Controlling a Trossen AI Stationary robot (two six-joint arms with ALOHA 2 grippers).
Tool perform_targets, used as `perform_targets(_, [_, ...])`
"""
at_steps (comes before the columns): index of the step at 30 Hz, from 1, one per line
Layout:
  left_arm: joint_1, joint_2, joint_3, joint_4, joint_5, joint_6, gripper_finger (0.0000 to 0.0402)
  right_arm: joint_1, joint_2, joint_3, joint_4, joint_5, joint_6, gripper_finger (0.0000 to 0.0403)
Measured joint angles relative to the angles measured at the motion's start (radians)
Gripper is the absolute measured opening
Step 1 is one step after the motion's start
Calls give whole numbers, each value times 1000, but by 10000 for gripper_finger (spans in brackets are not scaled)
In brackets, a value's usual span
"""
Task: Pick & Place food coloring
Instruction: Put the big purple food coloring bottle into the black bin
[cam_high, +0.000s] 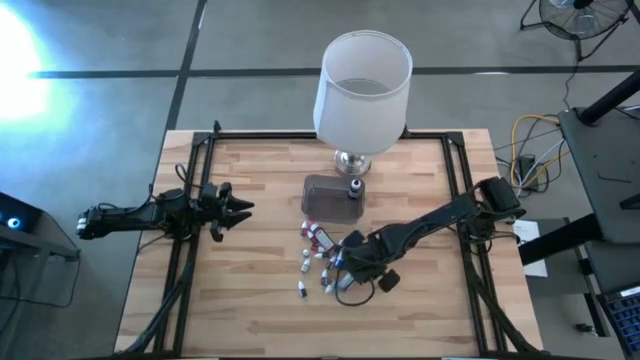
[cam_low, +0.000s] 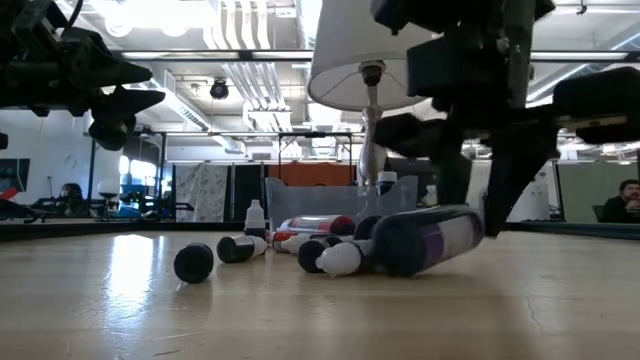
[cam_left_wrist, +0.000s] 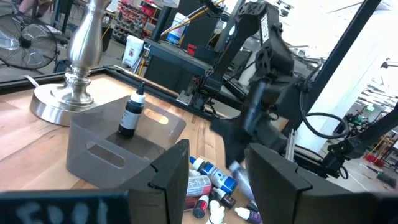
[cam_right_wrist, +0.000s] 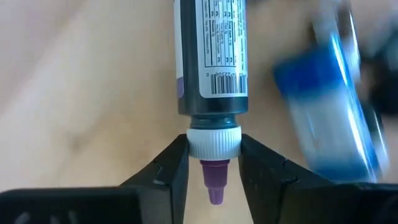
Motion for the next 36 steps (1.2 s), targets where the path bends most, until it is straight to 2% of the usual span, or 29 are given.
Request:
perform_targets(5, [0,0,0,0,0,0,135,-2,-34,122,-425,128,158,110])
perform_targets(11, [0,0,0,0,0,0,135,-21,-30,245,-901,91,442,111])
perform_targets(13, [0,0,0,0,0,0,135,-41,-28,234,-890,13,540,111])
perform_targets(15, [0,0,0,0,0,0,135,-64,-31,207,-892,-116,644,111])
perform_targets(18, [0,0,0,0,0,0,135,-88,-10,172,-891,-172,750,111])
perform_targets(20, [0,0,0,0,0,0,135,-96,-2,135,-890,-190,785,111])
perform_targets(24, [0,0,0,0,0,0,135,-122,3,74,-894,-330,879,111])
perform_targets(31, [0,0,0,0,0,0,135,-139,-12,23,-893,-683,993,111])
perform_targets(34, [0,0,0,0,0,0,135,-136,-15,5,-894,-759,1006,111])
perform_targets(36, [0,0,0,0,0,0,135,-135,-14,-14,-893,-772,1031,111])
